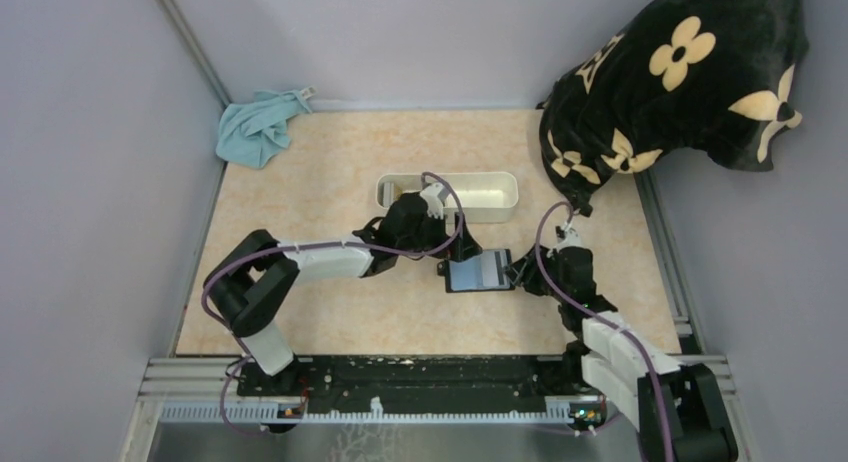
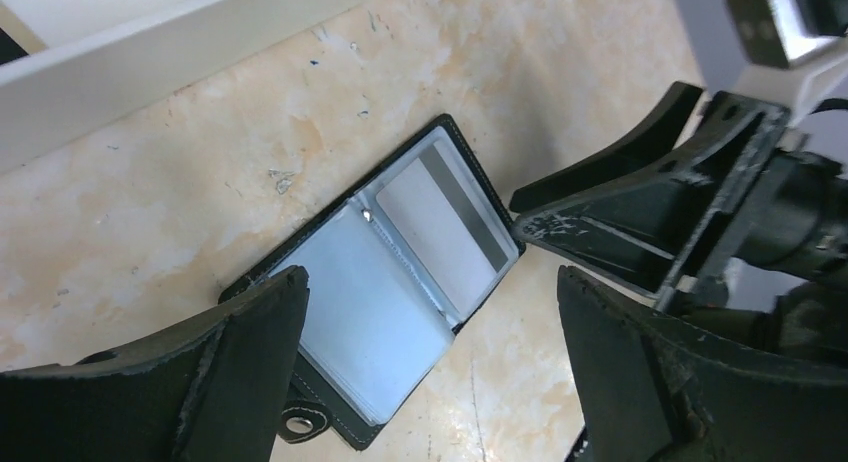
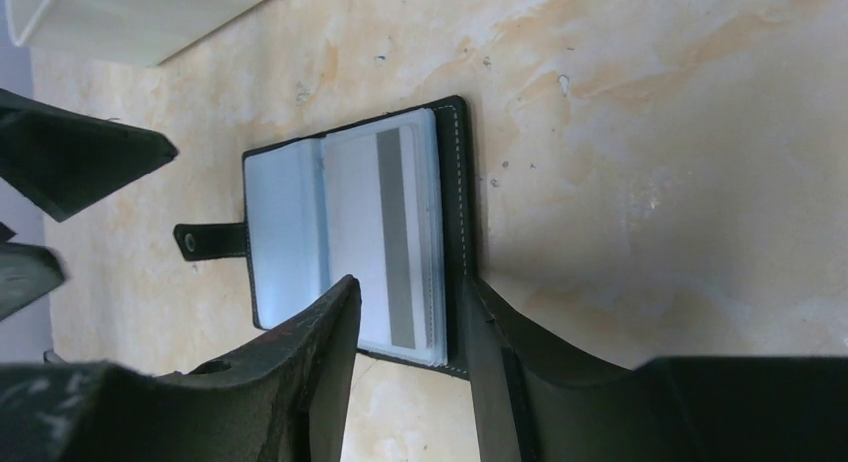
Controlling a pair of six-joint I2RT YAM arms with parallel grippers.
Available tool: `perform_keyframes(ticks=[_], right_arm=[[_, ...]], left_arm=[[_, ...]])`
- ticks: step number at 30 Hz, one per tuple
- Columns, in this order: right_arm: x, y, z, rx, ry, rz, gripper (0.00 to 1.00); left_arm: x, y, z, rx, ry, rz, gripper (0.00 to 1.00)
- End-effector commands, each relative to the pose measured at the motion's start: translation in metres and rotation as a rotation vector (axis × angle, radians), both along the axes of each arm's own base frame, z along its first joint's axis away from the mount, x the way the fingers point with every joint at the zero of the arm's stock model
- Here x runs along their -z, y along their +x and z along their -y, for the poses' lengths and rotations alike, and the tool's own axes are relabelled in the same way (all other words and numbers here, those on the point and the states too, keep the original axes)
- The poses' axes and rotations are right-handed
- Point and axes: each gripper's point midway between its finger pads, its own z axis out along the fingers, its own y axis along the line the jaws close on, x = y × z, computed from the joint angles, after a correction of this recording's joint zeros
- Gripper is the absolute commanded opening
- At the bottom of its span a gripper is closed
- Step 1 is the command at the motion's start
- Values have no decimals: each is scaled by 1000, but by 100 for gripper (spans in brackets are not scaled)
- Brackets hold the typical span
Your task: Take the credit cards out of the card holder
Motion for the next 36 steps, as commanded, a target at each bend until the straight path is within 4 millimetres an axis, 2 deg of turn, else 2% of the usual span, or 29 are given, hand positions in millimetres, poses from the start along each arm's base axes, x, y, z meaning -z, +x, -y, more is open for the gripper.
perform_keyframes(ticks=[1, 4, 8, 9, 10, 11, 12, 15, 20, 22, 26, 30, 36], right_arm=[[-20, 1, 3, 6, 5, 78, 43], [-25, -3, 9, 24, -19, 100, 43], [-27, -2, 18, 76, -34, 114, 42], [-26, -1, 18, 84, -31, 115, 37], [-24, 0, 19, 97, -29, 108, 18], [-22, 1, 20, 105, -27, 102, 6], [-21, 3, 20, 110, -27, 99, 0], [-16, 8, 20, 110, -39, 82, 0], [-10, 16, 17, 83, -69, 43, 0], [-8, 17, 16, 71, -73, 31, 0], [-7, 16, 15, 65, -68, 33, 8], [-9, 14, 13, 53, -59, 41, 10], [-7, 7, 4, 1, -28, 27, 9]], left_arm=[[-23, 6, -2, -116, 139, 212, 99], [-23, -1, -10, -152, 68, 224, 99], [-30, -27, -2, -49, -105, 208, 99], [-30, -32, 2, -20, -131, 198, 96], [-30, -36, 6, 3, -152, 186, 90], [-29, -37, 10, 12, -170, 169, 78], [-29, -38, 15, 23, -194, 157, 69], [-30, -41, 32, 78, -257, 129, 55], [-12, -46, 50, 127, -289, 26, 58], [1, -48, 49, 116, -276, -15, 59], [31, -49, 36, 67, -185, -70, 61], [55, -50, 27, 41, -124, -101, 63], [84, -54, 32, 36, -129, -177, 63]])
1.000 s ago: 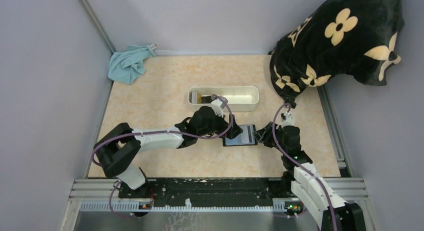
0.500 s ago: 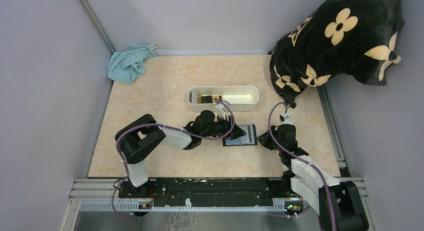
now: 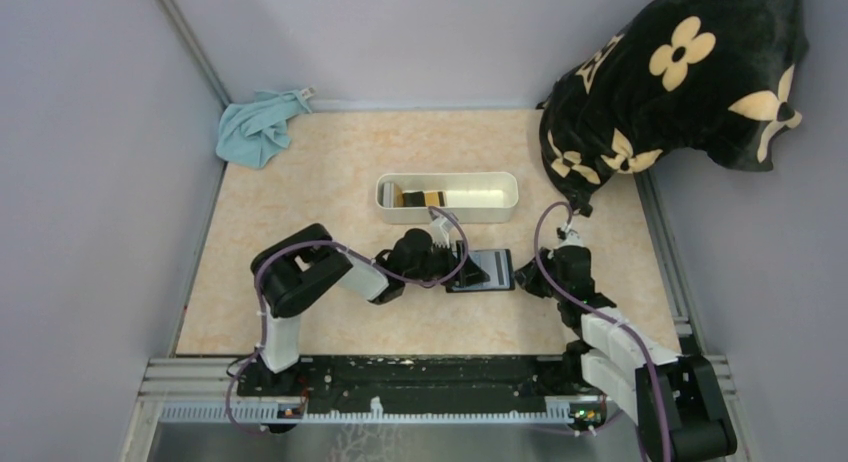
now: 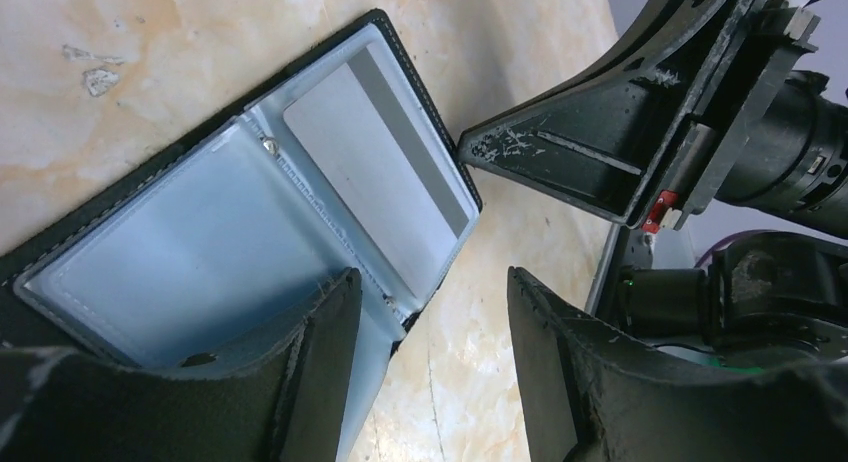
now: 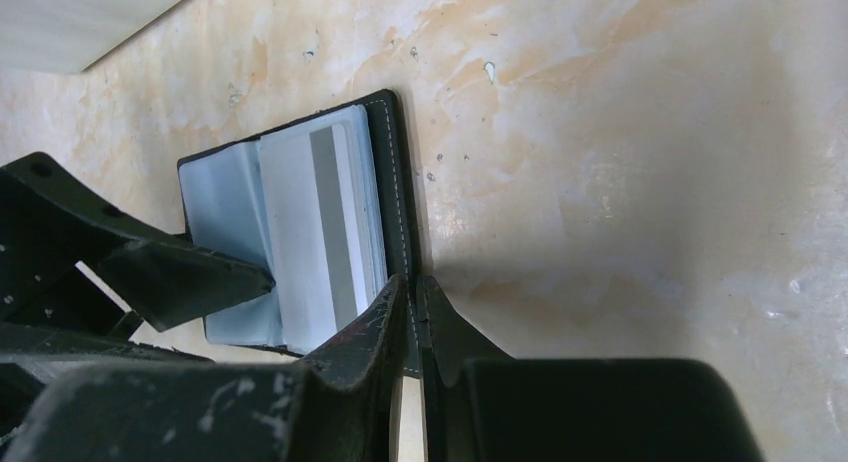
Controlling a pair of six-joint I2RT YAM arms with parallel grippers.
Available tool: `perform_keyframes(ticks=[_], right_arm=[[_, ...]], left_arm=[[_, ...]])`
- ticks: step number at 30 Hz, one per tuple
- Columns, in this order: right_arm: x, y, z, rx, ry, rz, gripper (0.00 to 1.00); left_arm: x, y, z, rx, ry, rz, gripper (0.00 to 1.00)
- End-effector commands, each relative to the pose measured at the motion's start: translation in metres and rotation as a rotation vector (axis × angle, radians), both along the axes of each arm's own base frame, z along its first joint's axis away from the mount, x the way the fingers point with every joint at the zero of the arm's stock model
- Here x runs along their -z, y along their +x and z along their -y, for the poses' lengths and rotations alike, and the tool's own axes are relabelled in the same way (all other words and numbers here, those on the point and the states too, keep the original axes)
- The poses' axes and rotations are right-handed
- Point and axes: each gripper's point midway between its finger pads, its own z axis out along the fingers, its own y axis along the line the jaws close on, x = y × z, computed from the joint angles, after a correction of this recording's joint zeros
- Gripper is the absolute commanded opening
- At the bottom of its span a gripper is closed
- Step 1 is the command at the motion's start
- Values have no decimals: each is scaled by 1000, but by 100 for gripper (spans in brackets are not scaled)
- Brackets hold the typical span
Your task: Take the credit cards out of the card holder
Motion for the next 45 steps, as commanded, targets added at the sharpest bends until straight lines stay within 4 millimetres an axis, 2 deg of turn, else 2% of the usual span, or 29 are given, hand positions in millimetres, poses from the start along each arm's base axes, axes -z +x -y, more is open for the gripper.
perform_keyframes(ticks=[1, 5, 9, 16, 23, 28, 32, 37, 45], right_arm=[[-19, 8, -11, -53, 39, 71, 9], [-17, 2, -11, -59, 43, 66, 8], [-15, -2, -12, -58, 56, 60, 8], [-10, -7, -13, -57, 72, 45, 8], [-48, 7, -7, -33, 33, 148, 6], [-54, 13, -12, -59, 39, 145, 6], [-48, 16, -15, -68, 49, 139, 6], [-27, 11, -22, -100, 56, 70, 6], [-9, 2, -31, -119, 79, 29, 6]], left_arm=[[26, -3, 3, -6, 1, -71, 63], [31, -2, 11, 19, -5, -88, 63], [26, 5, 14, 22, -14, -71, 63], [19, 5, 13, 29, -80, -104, 63], [27, 6, 4, 19, -41, -105, 63], [31, 5, 1, 20, -34, -111, 63], [29, 7, -1, 17, -36, -107, 63], [30, 9, -2, 15, -41, -113, 64], [30, 9, -3, 16, -52, -124, 64]])
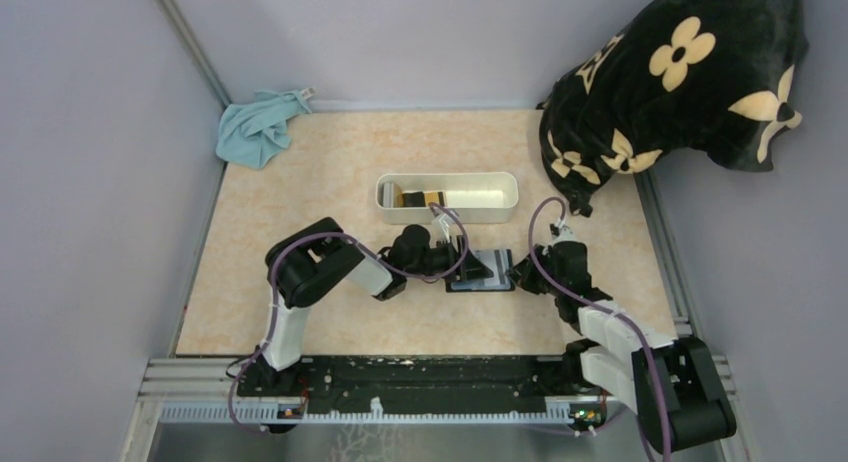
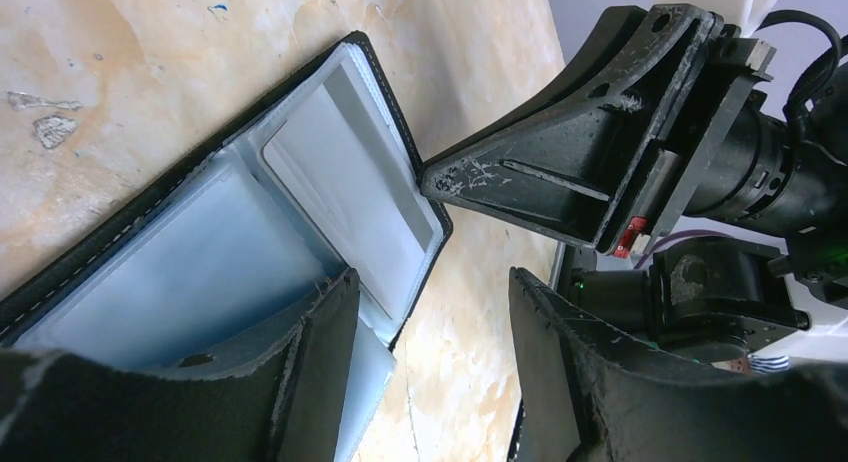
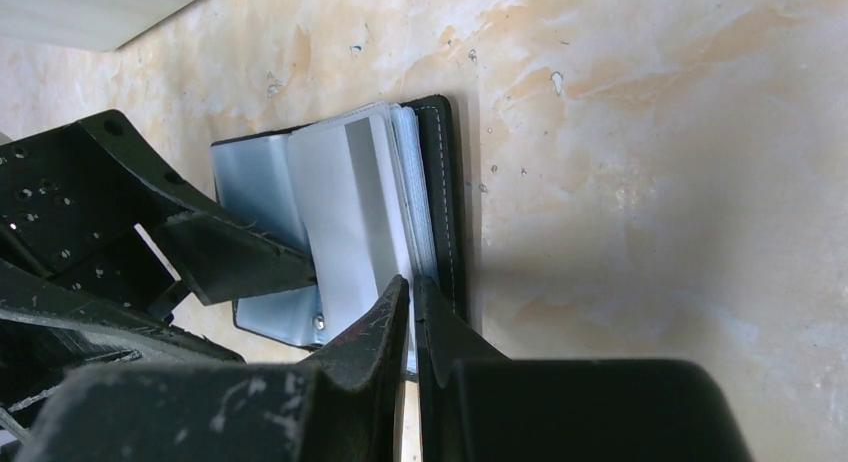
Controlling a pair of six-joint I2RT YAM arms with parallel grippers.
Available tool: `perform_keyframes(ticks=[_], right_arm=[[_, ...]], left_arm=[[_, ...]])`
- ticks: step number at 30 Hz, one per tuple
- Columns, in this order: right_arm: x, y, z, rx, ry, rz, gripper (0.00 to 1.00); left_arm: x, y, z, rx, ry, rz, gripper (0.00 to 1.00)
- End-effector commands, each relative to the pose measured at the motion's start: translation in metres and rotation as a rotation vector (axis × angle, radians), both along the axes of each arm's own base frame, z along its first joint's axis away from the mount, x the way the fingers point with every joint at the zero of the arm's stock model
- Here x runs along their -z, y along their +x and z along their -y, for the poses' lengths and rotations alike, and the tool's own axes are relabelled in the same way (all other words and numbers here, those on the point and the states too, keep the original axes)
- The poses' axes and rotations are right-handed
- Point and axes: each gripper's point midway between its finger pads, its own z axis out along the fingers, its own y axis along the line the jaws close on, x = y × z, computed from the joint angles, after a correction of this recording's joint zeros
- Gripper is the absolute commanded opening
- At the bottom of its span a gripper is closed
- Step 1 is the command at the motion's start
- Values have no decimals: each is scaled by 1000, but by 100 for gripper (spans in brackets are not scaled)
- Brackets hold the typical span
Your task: Take the credit cards out of the card holder
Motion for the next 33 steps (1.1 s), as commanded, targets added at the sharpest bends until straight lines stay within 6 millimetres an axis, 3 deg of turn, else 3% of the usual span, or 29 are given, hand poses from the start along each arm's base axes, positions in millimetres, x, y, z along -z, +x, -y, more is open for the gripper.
perform_keyframes(ticks=[1, 19, 24, 30, 33], right_arm=[[-3, 0, -15, -44, 47, 29, 6], [6, -23, -28, -76, 74, -9, 6], [6, -24, -27, -71, 77, -7, 6], [11, -23, -25, -59, 59, -16, 5], [18, -25, -23, -53, 51, -37, 4]], left_arm=[[33, -4, -15, -10, 74, -54, 64], [-2, 6, -13, -28, -50, -21, 63], [3, 13, -13, -50, -17, -7, 61], [19, 21, -31, -109, 138, 48, 61], [16, 22, -35, -117, 150, 71, 61]])
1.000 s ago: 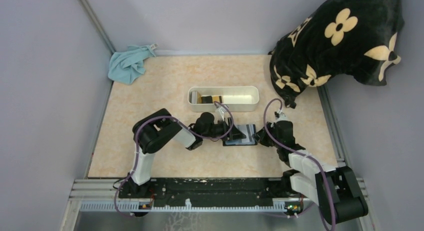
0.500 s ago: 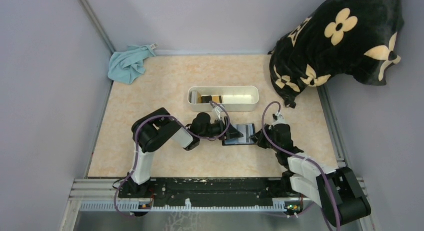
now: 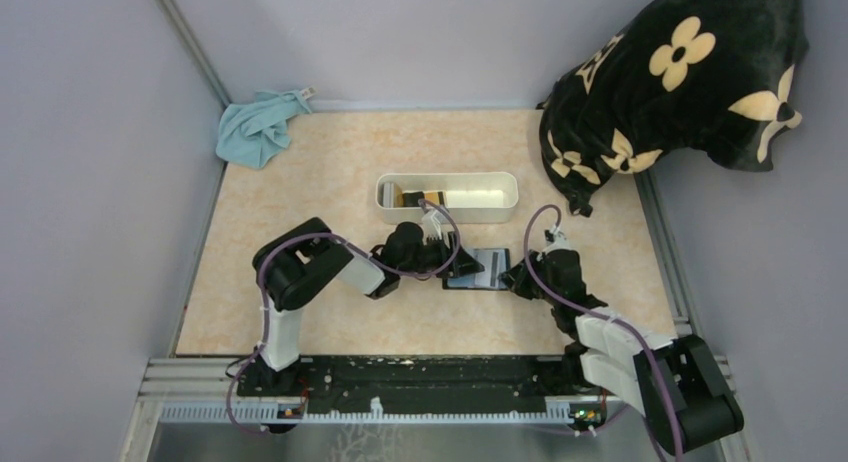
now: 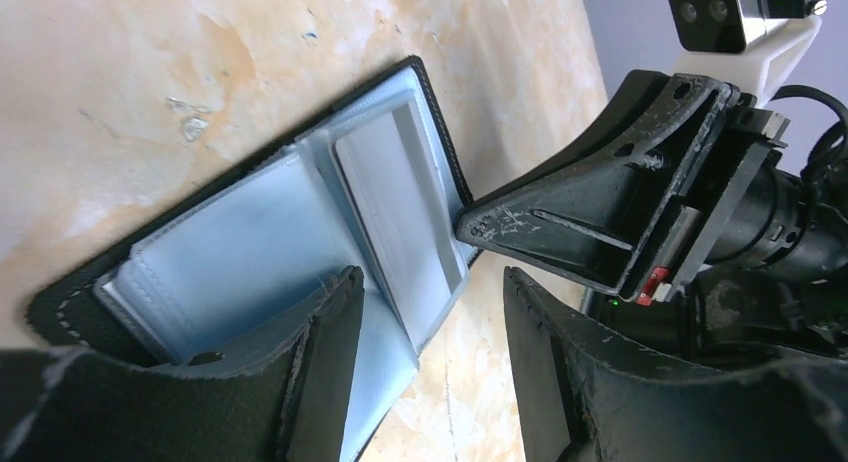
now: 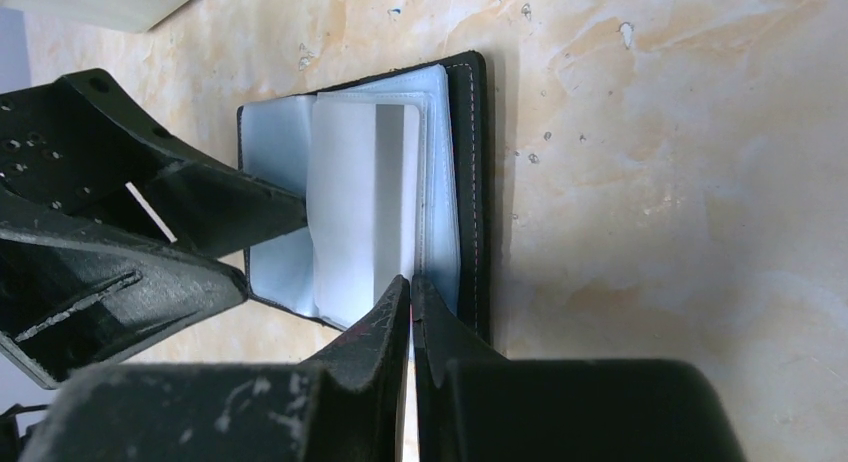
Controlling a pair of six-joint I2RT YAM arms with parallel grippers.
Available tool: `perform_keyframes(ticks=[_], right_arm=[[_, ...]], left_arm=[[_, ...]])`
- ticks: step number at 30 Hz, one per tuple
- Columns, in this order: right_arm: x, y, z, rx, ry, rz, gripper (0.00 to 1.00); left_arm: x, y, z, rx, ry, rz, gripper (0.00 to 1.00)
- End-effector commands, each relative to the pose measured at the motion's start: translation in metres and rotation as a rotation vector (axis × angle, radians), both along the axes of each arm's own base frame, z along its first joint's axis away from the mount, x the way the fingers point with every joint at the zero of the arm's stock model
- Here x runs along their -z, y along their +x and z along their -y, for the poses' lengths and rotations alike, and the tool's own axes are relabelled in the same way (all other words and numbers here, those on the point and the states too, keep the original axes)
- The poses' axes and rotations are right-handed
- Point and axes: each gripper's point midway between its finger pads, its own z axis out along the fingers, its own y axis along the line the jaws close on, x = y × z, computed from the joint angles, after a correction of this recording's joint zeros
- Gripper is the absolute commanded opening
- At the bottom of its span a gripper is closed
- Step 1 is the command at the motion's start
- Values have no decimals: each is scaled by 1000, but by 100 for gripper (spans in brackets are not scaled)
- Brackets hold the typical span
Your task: Take the credit cards out of the card holder
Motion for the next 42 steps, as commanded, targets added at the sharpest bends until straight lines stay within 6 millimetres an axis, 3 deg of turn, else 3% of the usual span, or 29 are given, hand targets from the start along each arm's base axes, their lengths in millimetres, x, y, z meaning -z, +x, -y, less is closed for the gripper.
perform_keyframes(ticks=[1, 4, 13, 18, 19, 21, 23, 26, 30, 37, 42], right_arm=[[16, -15, -6, -42, 3, -65, 4], [20, -15, -5, -38, -1, -76, 3], [12, -12, -8, -46, 12, -61, 3], [12, -13, -8, -43, 13, -63, 3], [12, -13, -8, -42, 14, -65, 3], [14, -13, -9, -45, 16, -69, 3], [15, -14, -10, -49, 21, -76, 3], [15, -13, -12, -53, 29, -76, 3], [15, -12, -12, -57, 26, -74, 3], [15, -13, -12, -60, 26, -74, 3], [14, -13, -12, -59, 29, -73, 3]], left_arm=[[13, 9, -16, -53, 109, 47, 61], [16, 11, -17, -51, 129, 63, 61], [58, 7, -13, 2, 207, 10, 61], [64, 0, -10, 31, 195, -16, 59], [62, -2, -9, 39, 177, -17, 56], [53, -8, -5, 64, 112, -27, 38], [43, -16, -1, 90, 35, -53, 25], [31, -23, 4, 118, -55, -89, 17], [20, -23, 7, 133, -87, -92, 20], [8, -25, 16, 181, -105, -116, 41], [11, -26, 17, 186, -94, -125, 41]])
